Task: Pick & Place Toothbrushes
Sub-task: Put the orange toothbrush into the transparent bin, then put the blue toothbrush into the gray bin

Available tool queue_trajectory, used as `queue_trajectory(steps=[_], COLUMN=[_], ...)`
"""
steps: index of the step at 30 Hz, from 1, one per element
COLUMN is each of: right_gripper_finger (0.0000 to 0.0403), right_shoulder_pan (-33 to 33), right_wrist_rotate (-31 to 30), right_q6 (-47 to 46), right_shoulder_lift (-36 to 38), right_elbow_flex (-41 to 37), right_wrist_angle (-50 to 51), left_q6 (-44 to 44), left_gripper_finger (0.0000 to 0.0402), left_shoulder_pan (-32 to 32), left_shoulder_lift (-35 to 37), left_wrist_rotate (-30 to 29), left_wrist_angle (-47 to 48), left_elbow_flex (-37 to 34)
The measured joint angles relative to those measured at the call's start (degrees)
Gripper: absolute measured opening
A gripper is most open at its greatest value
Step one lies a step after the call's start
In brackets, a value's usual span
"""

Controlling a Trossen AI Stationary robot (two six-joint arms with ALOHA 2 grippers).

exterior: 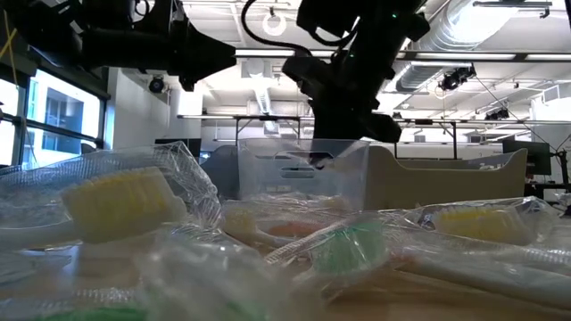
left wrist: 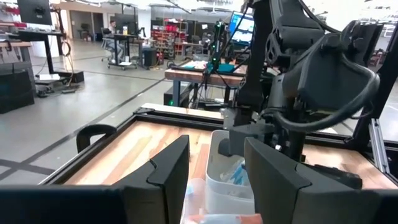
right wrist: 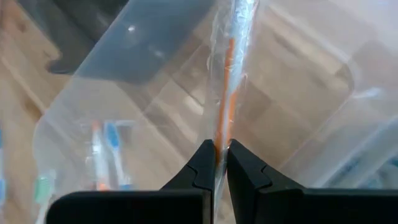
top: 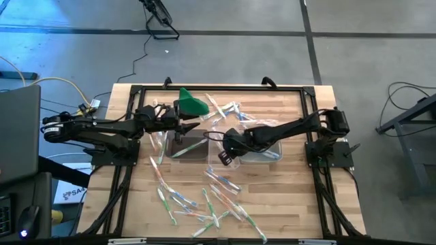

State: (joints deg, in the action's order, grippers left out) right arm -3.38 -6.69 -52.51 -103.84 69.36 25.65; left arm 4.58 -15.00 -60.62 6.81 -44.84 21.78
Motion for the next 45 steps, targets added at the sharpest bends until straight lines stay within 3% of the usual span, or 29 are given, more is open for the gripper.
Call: queue_trajectory(steps=[5,13,18,35,45], right_gripper_finger=[0.0021,0.0089,0.0109,0.0055,0.0045], right_shoulder_pan=[0.0,0.0,0.1,0.2,0.3], right_wrist_rotate=[0.2,-1.3,-1.3,-0.9,-5.1], right_q6=[0.1,2.1,4.5,20.9,33.2], right_shoulder_lift=[-0.6,-0.6,-0.1,8.7,14.8], right_elbow_flex=[-0.1,0.0,0.0,0.0,0.0], right_wrist_angle=[-0.6,-1.0,-1.1,-2.1,-2.3], left_q6=[0.0,0.0,0.0,0.2,0.2], left_gripper_finger=[0.0152,0.0152,0.0152,0.0152,0.0152], left_shoulder_pan=[0.0,0.0,0.0,0.0,0.0], left_shoulder_lift=[0.0,0.0,0.0,0.0,0.0], left_wrist_rotate=[0.0,0.0,0.0,0.0,0.0], left_wrist_angle=[0.1,0.0,0.1,0.4,0.5], left_elbow_flex=[0.0,0.0,0.0,0.0,0.0])
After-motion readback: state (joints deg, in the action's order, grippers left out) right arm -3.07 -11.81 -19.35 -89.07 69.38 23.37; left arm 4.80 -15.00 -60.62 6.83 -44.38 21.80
